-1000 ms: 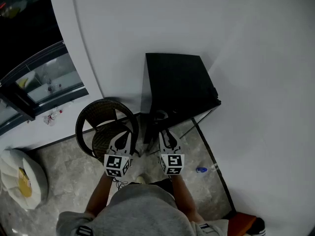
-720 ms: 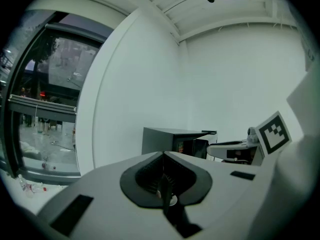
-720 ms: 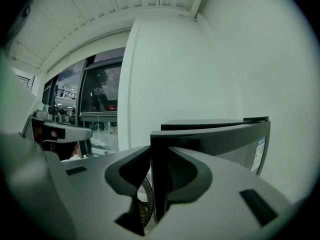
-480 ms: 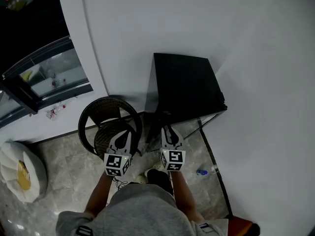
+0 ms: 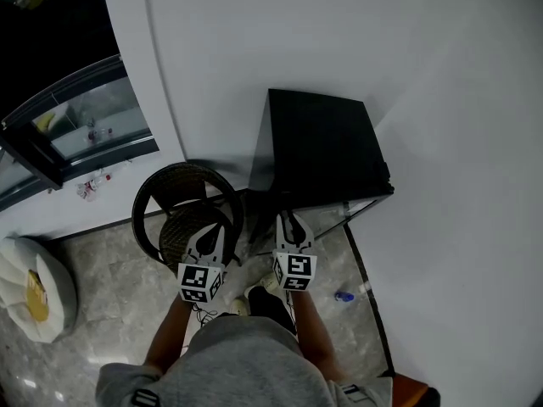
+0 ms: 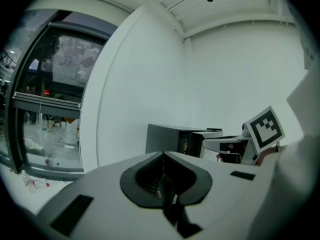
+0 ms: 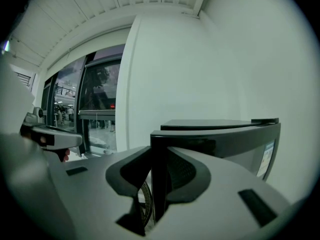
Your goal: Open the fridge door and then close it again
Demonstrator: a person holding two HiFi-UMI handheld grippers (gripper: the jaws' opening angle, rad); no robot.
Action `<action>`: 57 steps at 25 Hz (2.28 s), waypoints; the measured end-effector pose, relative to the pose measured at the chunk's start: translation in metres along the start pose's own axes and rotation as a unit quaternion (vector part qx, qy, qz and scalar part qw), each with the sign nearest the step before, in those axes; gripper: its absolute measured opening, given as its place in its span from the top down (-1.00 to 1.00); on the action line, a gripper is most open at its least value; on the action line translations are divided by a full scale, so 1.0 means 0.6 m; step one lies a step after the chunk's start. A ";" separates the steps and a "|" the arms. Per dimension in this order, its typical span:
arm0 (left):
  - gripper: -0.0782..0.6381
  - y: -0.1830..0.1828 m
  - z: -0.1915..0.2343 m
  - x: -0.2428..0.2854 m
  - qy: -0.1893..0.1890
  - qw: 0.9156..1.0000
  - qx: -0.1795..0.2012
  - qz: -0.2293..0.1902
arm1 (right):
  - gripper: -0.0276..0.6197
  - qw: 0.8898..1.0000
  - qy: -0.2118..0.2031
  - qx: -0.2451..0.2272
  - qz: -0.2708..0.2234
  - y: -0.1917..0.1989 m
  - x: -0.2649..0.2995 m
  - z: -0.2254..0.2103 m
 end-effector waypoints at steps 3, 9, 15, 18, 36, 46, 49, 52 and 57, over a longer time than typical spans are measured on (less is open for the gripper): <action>0.77 0.003 -0.004 0.009 -0.001 1.000 -0.004 -0.001 | 0.62 1.000 -0.003 -0.005 -0.001 0.001 0.007 -0.005; 0.77 0.010 -0.003 0.017 -0.005 1.000 -0.008 0.003 | 0.70 1.000 -0.018 -0.004 -0.002 0.000 0.020 -0.009; 0.77 0.013 -0.001 0.032 -0.012 1.000 -0.005 0.004 | 0.70 1.000 -0.028 -0.007 -0.003 0.005 0.036 -0.014; 0.77 0.016 -0.001 0.037 -0.014 1.000 -0.005 0.006 | 0.70 0.999 -0.032 -0.007 -0.002 0.006 0.045 -0.015; 0.77 0.015 -0.002 0.048 -0.026 1.000 -0.002 0.007 | 0.71 0.998 -0.060 -0.004 -0.006 0.005 0.061 -0.019; 0.77 -0.001 -0.030 0.045 -0.008 1.000 0.005 -0.004 | 0.71 0.998 -0.062 -0.015 -0.014 -0.015 0.016 -0.043; 0.77 -0.007 -0.045 0.045 0.006 1.000 0.008 -0.004 | 0.71 0.998 -0.057 -0.022 -0.023 -0.028 -0.003 -0.050; 0.77 -0.016 -0.058 0.045 0.015 1.000 0.010 -0.009 | 0.71 0.998 -0.048 -0.027 -0.032 -0.041 -0.024 -0.060; 0.77 -0.032 -0.074 0.044 0.026 0.999 0.010 -0.019 | 0.74 0.998 -0.037 -0.036 -0.042 -0.060 -0.059 -0.072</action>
Point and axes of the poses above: the fingertips, and each gripper's own axes: x forward along the fingers, z to its left, y out of its underside, the point moved 3 cm from there along -x, backward along the fingers, and after that the axes turned 11 degrees about -z, right-handed, at the moved point
